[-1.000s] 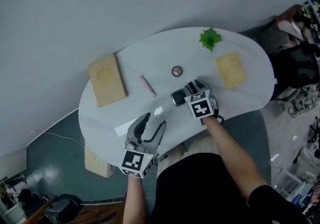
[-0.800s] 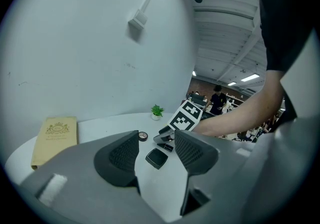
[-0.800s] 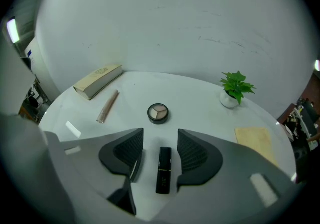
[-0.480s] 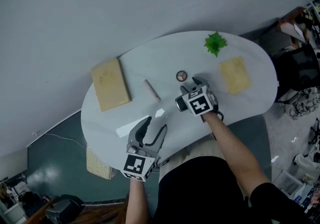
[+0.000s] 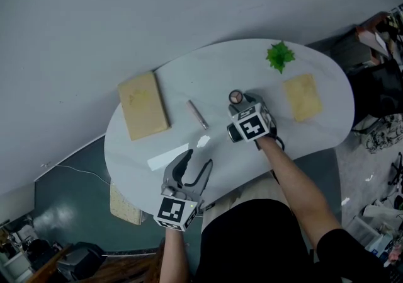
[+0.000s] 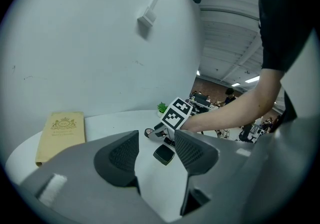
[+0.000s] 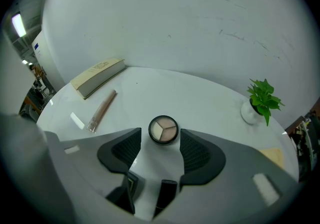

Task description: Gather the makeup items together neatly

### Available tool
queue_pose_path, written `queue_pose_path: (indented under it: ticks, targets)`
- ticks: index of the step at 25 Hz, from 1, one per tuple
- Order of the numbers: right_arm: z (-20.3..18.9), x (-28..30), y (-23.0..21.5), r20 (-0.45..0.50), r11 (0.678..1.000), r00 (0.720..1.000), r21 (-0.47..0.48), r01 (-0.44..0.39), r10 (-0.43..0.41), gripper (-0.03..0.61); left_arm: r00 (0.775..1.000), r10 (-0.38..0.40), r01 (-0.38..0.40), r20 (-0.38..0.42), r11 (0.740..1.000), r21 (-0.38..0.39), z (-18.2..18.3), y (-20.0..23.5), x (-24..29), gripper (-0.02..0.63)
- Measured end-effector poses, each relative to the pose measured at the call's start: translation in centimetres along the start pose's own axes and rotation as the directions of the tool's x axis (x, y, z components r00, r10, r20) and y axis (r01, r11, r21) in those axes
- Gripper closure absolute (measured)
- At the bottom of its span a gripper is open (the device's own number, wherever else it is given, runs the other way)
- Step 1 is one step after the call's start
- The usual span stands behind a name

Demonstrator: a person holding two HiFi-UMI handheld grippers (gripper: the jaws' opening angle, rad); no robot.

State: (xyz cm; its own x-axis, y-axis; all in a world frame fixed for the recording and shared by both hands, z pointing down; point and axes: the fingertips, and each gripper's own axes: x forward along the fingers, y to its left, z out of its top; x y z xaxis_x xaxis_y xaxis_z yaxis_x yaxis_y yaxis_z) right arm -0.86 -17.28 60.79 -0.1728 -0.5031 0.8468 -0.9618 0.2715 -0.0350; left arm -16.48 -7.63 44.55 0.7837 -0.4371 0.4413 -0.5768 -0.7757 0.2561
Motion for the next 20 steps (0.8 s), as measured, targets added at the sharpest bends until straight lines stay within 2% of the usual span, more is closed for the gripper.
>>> queue_pose_path:
  ticks: [3, 11, 15, 20]
  targets:
    - [-0.1, 0.7, -0.2, -0.011, 1.000, 1.000, -0.008, 0.010, -0.011, 0.350, 1.000, 0.006, -0.006, -0.013, 1.000, -0.017, -0.1, 0.3, -0.2, 0.394]
    - [-0.1, 1.9, -0.4, -0.042, 1.000, 0.999, -0.006, 0.014, -0.014, 0.351, 1.000, 0.009, -0.009, -0.003, 1.000, 0.002, -0.4, 1.0, -0.5, 0.394]
    - [-0.1, 2.1, -0.8, -0.049, 1.000, 0.998, 0.001, 0.026, -0.026, 0.351, 1.000, 0.017, -0.017, -0.022, 1.000, -0.021, -0.5, 1.0, -0.7, 0.394]
    - [-0.1, 2.1, -0.8, -0.041, 1.000, 0.999, 0.002, 0.019, -0.019, 0.354, 1.000, 0.015, -0.015, 0.000, 1.000, 0.002, -0.4, 0.9, -0.6, 0.394]
